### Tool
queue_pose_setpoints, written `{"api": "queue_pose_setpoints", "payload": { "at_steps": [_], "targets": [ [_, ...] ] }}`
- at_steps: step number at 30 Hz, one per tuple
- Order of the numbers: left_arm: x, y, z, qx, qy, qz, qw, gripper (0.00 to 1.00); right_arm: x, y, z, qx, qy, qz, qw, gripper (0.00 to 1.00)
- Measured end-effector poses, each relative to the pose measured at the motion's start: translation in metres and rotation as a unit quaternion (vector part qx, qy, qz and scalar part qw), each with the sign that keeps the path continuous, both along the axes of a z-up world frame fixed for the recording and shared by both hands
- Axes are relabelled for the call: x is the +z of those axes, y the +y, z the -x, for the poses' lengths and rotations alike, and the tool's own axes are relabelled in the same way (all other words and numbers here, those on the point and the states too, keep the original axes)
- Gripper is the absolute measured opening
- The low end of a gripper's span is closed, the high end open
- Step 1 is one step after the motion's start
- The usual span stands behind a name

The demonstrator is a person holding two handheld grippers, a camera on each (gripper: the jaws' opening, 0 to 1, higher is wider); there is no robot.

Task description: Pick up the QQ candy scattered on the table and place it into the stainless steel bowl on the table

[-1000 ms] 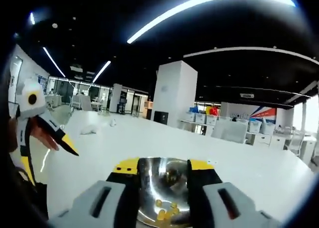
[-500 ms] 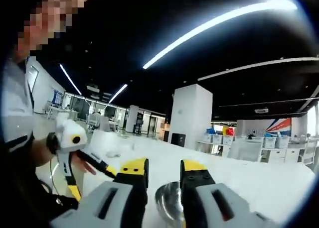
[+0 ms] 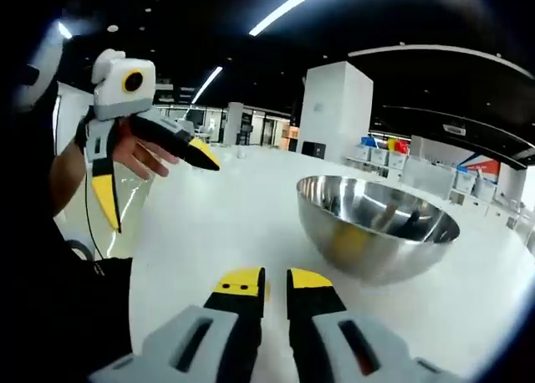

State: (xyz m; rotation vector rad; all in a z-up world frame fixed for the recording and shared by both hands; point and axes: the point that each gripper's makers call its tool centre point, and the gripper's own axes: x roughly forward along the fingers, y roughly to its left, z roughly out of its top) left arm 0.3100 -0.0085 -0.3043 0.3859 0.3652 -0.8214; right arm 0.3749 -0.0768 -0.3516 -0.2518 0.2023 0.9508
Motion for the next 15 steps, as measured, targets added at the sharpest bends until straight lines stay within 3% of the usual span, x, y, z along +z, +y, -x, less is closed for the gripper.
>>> {"api": "queue_pose_setpoints", "payload": {
  "at_steps": [5,15],
  "targets": [
    [-0.001,0.0,-0.001,0.001,0.001,0.0,1.0,0.79,-0.001,0.011,0.004,0.005,0.006,-0.016,0.9998,0.1],
    [-0.004,0.0,0.0,-0.002,0.003,0.001,1.0,0.79,-0.012,0.019,0.002,-0.003,0.009,-0.004,0.9999,0.11]
  ]
}}
